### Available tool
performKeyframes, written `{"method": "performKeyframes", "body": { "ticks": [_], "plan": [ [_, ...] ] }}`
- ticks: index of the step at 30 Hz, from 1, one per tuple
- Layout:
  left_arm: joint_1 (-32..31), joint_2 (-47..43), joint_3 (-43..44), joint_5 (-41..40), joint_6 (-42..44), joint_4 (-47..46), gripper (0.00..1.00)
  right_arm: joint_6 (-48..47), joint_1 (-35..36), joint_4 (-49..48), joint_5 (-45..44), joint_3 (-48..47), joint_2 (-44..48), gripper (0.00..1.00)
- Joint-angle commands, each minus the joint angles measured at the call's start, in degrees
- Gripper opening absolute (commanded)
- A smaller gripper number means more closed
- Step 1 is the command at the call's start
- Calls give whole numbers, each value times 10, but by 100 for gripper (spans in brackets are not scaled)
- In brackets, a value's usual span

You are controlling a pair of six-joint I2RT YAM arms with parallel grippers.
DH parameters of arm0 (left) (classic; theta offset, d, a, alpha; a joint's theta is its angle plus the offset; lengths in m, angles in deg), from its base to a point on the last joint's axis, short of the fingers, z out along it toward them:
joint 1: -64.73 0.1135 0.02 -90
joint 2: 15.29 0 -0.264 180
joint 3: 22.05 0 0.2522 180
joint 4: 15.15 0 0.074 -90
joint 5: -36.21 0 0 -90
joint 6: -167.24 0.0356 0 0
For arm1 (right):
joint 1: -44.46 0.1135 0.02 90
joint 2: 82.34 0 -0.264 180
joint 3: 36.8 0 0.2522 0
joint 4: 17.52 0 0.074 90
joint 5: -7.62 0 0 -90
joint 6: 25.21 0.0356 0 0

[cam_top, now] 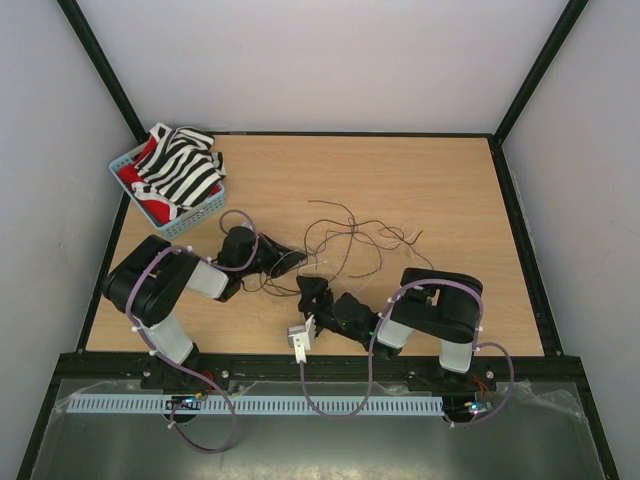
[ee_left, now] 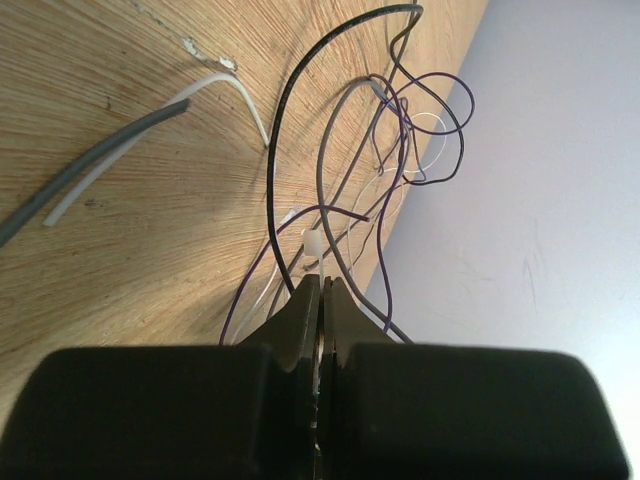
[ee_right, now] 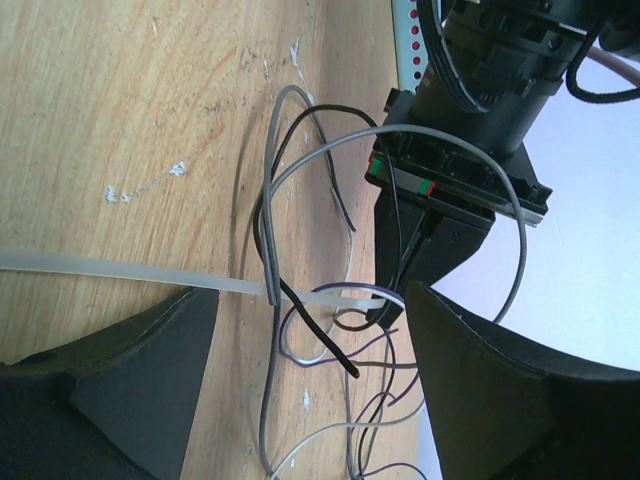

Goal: Zip-tie the wires
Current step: Tie the cable at the center of the board.

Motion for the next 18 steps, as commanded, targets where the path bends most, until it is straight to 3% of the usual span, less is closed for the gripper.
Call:
{"method": "performKeyframes", "body": {
  "ticks": [1,18],
  "plan": [
    [-5,-17,12,-3,-5,5,0,7,17,-13,5,4,-10,87],
    [-8,-19,12,-5,-8,6,0,-9,53,-24,-15,6,-14,86]
  ]
}}
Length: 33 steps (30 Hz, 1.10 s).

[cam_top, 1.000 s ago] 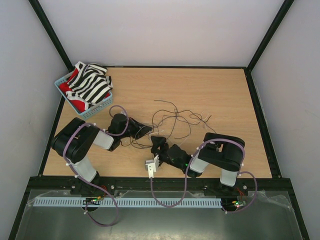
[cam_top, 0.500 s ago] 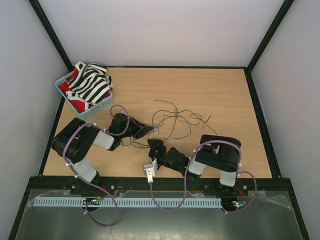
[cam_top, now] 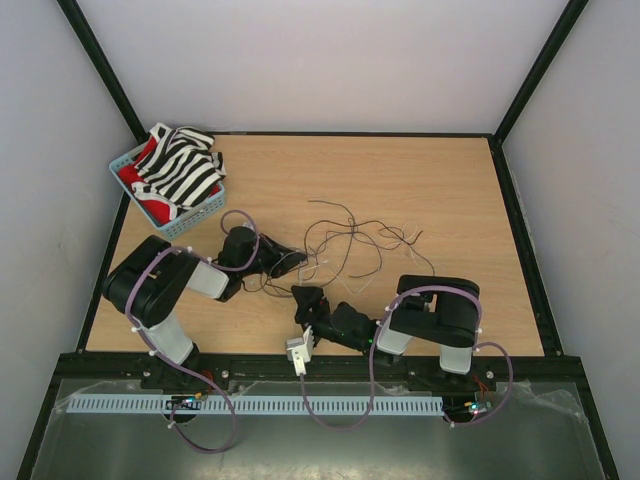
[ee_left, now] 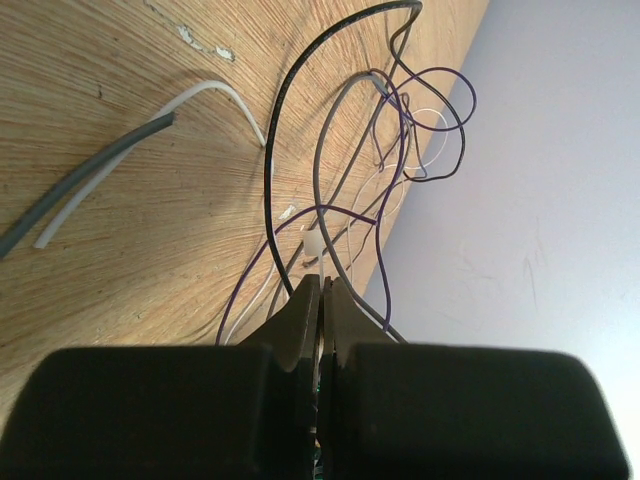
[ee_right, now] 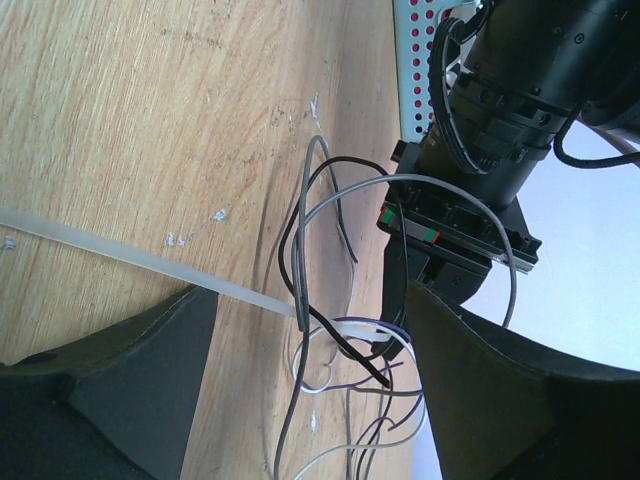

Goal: Zip-tie the wires
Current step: Tie the cable at the center of the board.

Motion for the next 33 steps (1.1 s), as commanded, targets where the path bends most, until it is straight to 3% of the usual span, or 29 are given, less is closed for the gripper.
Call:
{"method": "performKeyframes", "body": {
  "ticks": [1,5,10,21,27,33],
  "plan": [
    [-4,-17,8,-5,-7,-1,0,-5,6,-12,0,3,-10,85],
    [-4,-17,10,-3,-8,-1,0,-23,18,-9,-14,-2,-24,79],
    [-6,-14,9,-4,-11,-1,0,-51,37,-73,-32,2,-64,75],
    [-9,-8,11,-4,-12,-1,0,-50,47,-65,-15,-2,-76,52],
    [-10,-6,12,-3,-13,-2,0,-40,48,-61,-10,-4,-77,31],
    [-10,-6,11,0,-14,-3,0,-18,49,-48,-5,-9,-71,23]
  ]
}}
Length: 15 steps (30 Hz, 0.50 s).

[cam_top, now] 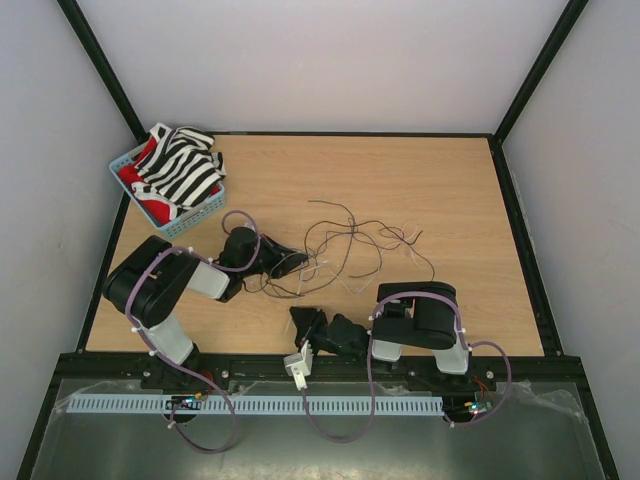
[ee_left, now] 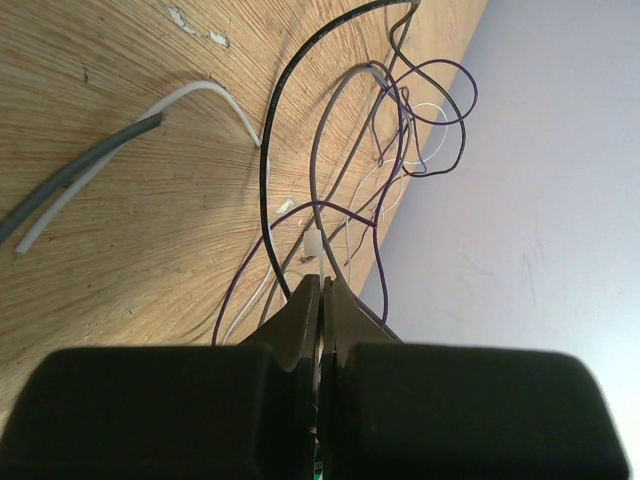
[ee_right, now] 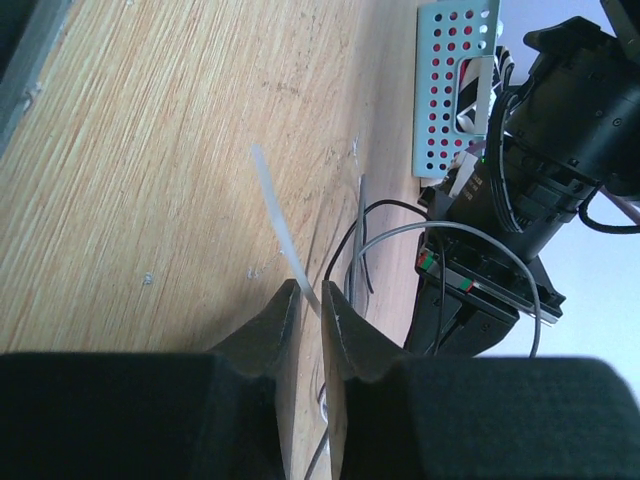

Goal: Zip-tie the wires
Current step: Tie the cable at the center of the board.

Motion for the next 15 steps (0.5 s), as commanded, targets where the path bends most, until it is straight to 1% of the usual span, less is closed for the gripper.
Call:
{"method": "performKeyframes", "body": {
  "ticks": [1,3,6,7,12,15],
  "plan": [
    [-3,-6,10,-1,-6,-3,0,30,6,13,11,-9,0,21],
    [-4,-6,10,-1,-4,-3,0,38,6,22,17,-10,6,15],
    [-4,-9,11,-1,5,-5,0,63,6,25,18,-9,19,2],
    [-5,-11,10,-2,9,-6,0,74,6,25,19,-7,25,0],
    [-3,-18,6,4,28,-20,0,147,1,50,21,11,59,0],
    [-4,-20,9,16,43,-37,0,199,-7,54,44,37,87,0]
  ]
}}
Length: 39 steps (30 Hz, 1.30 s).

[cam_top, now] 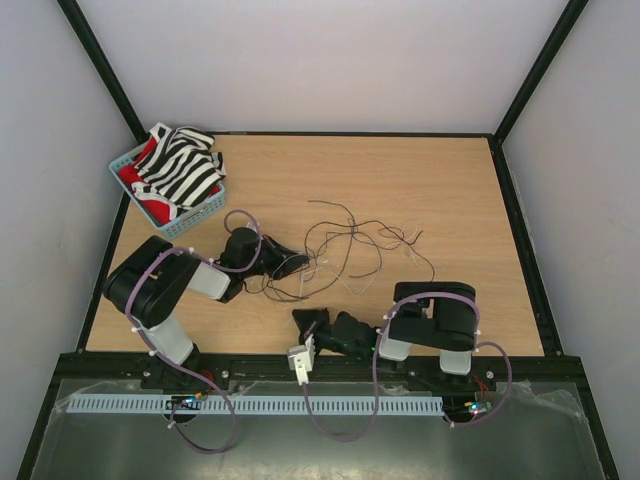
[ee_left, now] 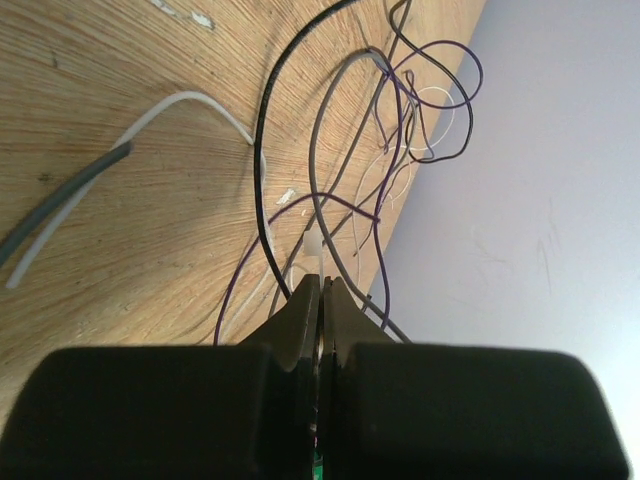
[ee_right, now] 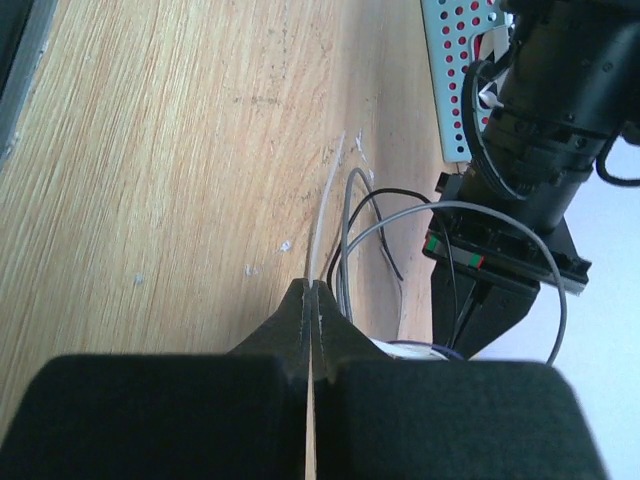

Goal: Zip-tie the wires
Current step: Tie the cable at the center of the board.

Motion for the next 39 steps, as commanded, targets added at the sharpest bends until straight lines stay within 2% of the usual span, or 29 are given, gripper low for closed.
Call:
{"method": "performKeyframes", "body": {
  "ticks": [1,9,16,25,39],
  "plan": [
    [-1,-21,10,18,34,-37,0,109,-10,18,44,37,49,0],
    [-6,-25,16,34,124,-69,0,256,-77,75,152,67,140,0],
    [-15,-9,32,50,189,-100,0,352,-137,143,211,62,207,0],
    [-33,-22,29,45,304,-126,0,441,-208,224,289,40,254,0],
    [-65,-21,-12,36,458,-231,0,598,-317,337,414,-9,304,0]
  ]
}}
